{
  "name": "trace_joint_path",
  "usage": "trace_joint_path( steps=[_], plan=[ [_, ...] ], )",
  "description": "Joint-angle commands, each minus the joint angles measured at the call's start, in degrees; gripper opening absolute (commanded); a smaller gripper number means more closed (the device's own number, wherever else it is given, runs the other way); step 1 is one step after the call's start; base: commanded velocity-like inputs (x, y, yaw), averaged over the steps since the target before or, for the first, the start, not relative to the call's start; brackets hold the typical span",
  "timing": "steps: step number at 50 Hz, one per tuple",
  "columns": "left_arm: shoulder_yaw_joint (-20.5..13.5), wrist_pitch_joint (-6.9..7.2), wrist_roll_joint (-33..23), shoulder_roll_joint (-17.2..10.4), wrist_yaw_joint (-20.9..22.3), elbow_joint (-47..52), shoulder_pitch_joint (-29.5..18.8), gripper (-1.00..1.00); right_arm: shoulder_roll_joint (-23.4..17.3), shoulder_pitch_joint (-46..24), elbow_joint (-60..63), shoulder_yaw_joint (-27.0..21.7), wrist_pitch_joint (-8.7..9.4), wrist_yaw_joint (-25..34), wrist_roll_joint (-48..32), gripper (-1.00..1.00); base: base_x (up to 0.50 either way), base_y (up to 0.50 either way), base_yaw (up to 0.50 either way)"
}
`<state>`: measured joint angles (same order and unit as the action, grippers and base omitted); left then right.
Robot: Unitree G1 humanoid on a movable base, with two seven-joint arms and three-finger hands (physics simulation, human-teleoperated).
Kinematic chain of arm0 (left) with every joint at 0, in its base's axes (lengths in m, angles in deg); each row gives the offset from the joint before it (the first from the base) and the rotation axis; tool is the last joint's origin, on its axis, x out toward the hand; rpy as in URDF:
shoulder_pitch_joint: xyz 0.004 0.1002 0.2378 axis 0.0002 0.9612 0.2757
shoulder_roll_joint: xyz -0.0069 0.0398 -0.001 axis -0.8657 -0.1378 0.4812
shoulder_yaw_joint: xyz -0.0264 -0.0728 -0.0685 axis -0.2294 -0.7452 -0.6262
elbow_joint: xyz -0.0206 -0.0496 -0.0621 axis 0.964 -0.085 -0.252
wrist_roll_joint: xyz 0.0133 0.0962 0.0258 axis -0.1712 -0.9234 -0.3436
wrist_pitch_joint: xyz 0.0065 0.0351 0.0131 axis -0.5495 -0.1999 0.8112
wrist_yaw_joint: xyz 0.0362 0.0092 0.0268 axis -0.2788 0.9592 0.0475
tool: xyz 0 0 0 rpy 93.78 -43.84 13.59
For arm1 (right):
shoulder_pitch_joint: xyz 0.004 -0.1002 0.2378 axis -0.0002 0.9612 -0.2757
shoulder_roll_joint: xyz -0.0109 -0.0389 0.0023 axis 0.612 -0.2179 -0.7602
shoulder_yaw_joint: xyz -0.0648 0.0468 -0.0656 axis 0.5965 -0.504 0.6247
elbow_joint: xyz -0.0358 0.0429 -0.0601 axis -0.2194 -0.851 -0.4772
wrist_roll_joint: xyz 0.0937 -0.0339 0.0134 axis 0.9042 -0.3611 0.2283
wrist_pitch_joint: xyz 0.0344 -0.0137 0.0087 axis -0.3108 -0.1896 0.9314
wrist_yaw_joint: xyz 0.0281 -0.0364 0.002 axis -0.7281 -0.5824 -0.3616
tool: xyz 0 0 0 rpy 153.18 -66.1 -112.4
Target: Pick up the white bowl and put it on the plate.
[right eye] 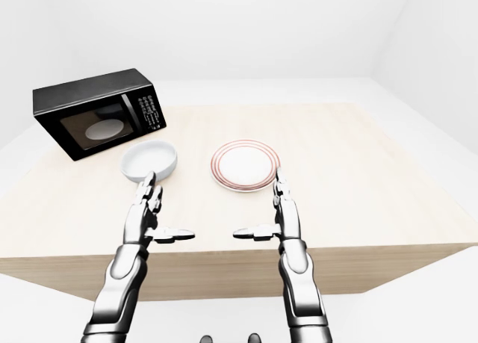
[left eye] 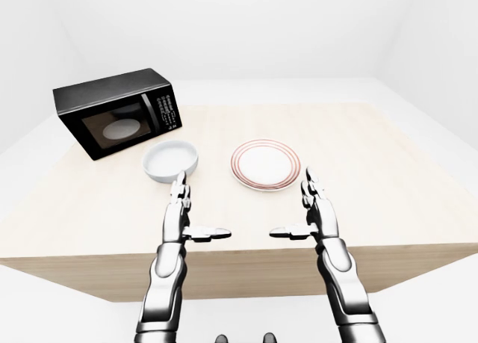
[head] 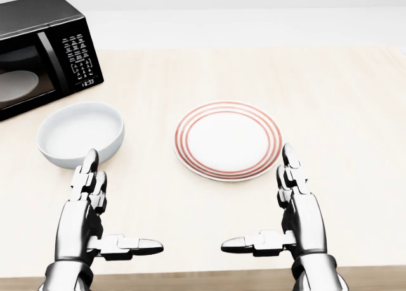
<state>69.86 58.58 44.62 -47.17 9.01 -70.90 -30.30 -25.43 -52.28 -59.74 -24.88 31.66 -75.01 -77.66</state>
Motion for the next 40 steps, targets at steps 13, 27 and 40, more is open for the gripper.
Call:
trace_joint_path(
  steps=[13,27,40],
  plan=[
    [-1.3,-0.34,0.7,-0.7,1.2,-0.7,-0.3,1.00,-0.3,0.8,-0.1,0.6,-2.29,1.8,-2.7,1.00,0.00,0.00,0.00],
    [-1.3,-0.43,0.6,-0.7,1.3,-0.6,-0.1,1.00,-0.2,0.8,0.0,0.6,-2.19,1.7,-3.1,1.00,0.00,0.19,0.00],
    [-1.3,-0.33,0.6,-0.7,1.3,-0.5,-0.1,1.00,-0.1,0.8,-0.2,0.9,-2.23,1.6,-3.4,1.00,0.00,0.22,0.00]
  ],
)
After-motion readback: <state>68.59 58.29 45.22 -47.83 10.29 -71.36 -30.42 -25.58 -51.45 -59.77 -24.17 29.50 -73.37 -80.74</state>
